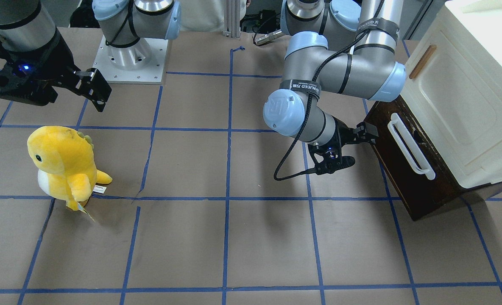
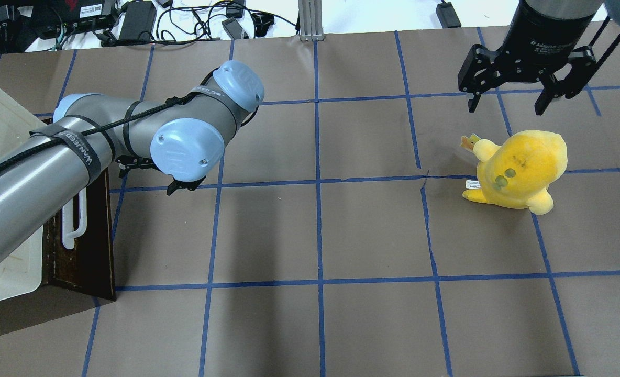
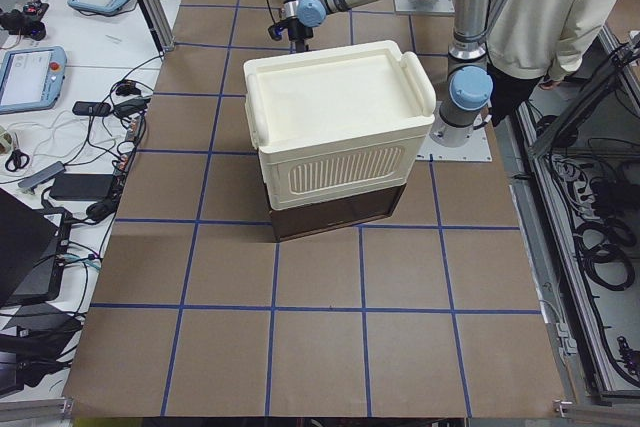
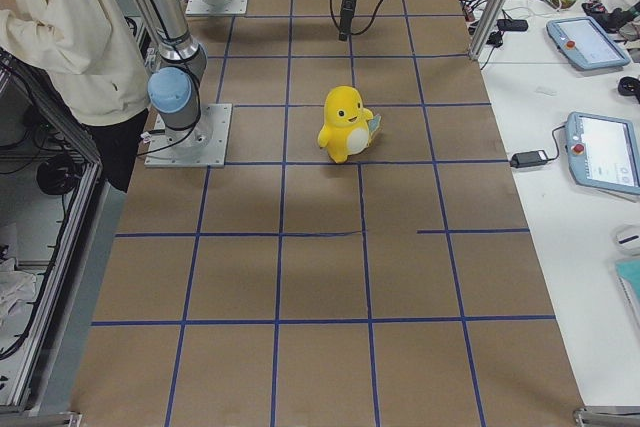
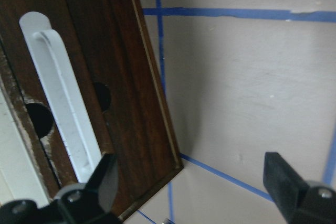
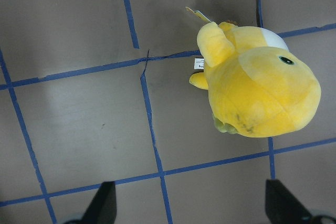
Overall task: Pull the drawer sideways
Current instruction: 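Reach the left gripper down to the white drawer handle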
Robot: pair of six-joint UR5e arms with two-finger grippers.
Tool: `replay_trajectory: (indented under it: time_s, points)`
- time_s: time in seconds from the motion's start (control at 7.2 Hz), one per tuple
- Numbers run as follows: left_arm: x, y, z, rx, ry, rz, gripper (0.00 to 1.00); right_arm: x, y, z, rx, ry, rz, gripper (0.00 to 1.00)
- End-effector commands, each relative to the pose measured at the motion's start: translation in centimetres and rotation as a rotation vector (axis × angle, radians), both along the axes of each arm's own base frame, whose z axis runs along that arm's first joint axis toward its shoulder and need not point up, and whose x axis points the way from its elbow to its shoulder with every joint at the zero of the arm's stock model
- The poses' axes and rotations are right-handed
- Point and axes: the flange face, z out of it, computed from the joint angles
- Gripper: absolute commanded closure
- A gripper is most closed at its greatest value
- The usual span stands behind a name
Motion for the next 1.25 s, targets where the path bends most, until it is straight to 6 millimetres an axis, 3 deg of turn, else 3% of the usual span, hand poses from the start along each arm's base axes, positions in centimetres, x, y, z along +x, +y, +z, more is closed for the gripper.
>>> replay_trajectory:
  time_s: [0.0,0.56,0.69,0.97,1.11]
  points:
    - [2.0,0.5,-2.8,0.058,-0.197,-0.092,0.0,0.0,0.0,0.0,0.0,0.0,0.0,0.0]
    - [8.4,0.1,-6.2,0.152,-0.271,-0.017,0.0,-0.1,0.0,0.0,0.0,0.0,-0.002,0.0]
    - [8.7,-0.1,-6.8,0.159,-0.28,-0.015,0.03,0.0,0.0,0.0,0.0,0.0,0.0,0.0]
    - [9.2,0.3,-7.3,0.204,-0.346,-0.042,0.24,0.0,0.0,0.0,0.0,0.0,0.0,0.0]
    - [9.2,0.4,-7.3,0.214,-0.354,-0.048,0.47,0.0,0.0,0.0,0.0,0.0,0.0,0.0]
